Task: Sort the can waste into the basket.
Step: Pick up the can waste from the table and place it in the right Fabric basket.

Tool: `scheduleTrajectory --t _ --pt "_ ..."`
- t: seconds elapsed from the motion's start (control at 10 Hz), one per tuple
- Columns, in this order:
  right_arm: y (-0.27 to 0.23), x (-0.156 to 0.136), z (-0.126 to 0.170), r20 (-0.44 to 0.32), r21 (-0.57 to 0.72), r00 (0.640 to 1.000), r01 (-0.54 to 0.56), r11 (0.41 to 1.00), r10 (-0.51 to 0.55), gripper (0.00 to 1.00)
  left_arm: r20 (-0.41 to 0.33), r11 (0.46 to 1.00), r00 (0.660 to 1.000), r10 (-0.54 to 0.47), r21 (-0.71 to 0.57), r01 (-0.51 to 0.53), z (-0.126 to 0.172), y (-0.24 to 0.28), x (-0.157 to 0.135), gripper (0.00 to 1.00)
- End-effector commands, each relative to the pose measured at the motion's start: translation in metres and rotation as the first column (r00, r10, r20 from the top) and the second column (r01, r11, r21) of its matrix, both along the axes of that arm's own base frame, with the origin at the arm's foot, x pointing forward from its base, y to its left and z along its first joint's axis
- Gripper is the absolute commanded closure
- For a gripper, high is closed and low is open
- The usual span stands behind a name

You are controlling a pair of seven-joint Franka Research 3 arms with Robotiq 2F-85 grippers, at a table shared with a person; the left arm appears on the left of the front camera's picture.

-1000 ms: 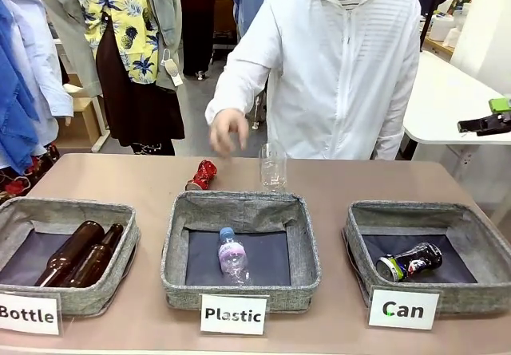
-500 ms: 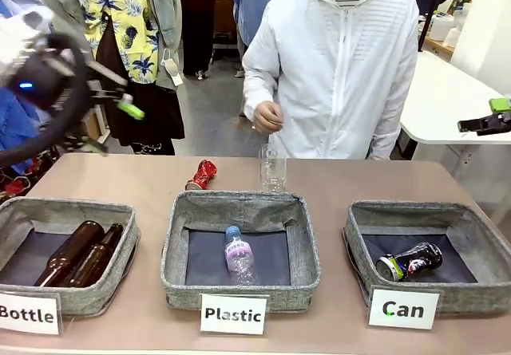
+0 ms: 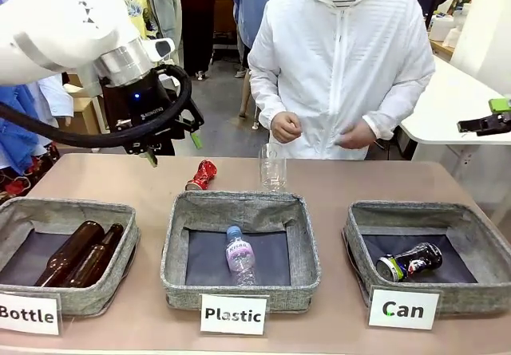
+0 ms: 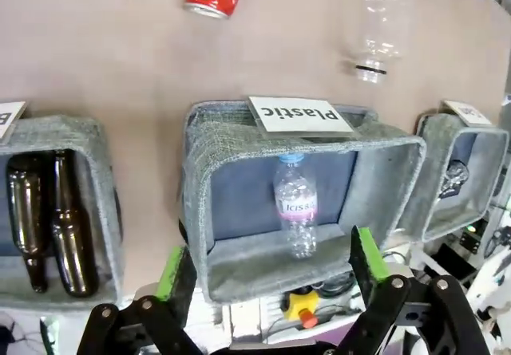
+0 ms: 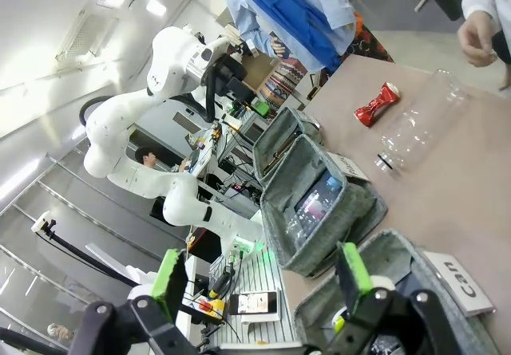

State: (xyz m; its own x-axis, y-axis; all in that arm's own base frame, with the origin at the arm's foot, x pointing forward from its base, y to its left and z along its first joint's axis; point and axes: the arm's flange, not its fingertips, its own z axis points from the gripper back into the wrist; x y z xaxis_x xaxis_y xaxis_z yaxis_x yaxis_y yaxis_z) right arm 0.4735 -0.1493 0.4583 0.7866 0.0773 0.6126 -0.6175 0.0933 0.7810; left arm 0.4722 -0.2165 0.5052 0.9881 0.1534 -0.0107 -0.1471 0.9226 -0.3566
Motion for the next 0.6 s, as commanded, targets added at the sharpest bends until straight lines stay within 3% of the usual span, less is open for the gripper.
scheduleTrajectory --t 0.0,0.1,0.3,0.4,0.5 --pt "0.0 -0.001 0.003 0.015 -0.008 1.0 -0.001 1.0 0.002 0.0 0.037 0.997 0.999 -0.003 -0.077 0.006 0.011 0.015 -0.013 0.0" --pt "0.0 -0.001 0.003 0.015 -0.008 1.0 -0.001 1.0 0.002 0.0 0.0 1.0 1.0 0.0 0.0 0.0 0.0 0.0 0.0 0.0" --pt "0.0 -0.001 0.003 0.015 -0.008 1.0 -0.001 1.0 0.002 0.0 0.041 0.975 0.975 0.218 0.037 -0.219 -0.017 -0.031 0.053 0.0" --pt "0.0 -0.001 0.003 0.015 -0.008 1.0 -0.001 1.0 0.002 0.0 0.117 0.946 0.939 0.325 -0.024 -0.324 -0.023 -0.043 0.08 0.0" --pt "0.0 -0.001 0.003 0.015 -0.008 1.0 -0.001 1.0 0.002 0.0 0.129 0.937 0.929 0.346 0.007 -0.35 -0.034 -0.055 0.101 0.0"
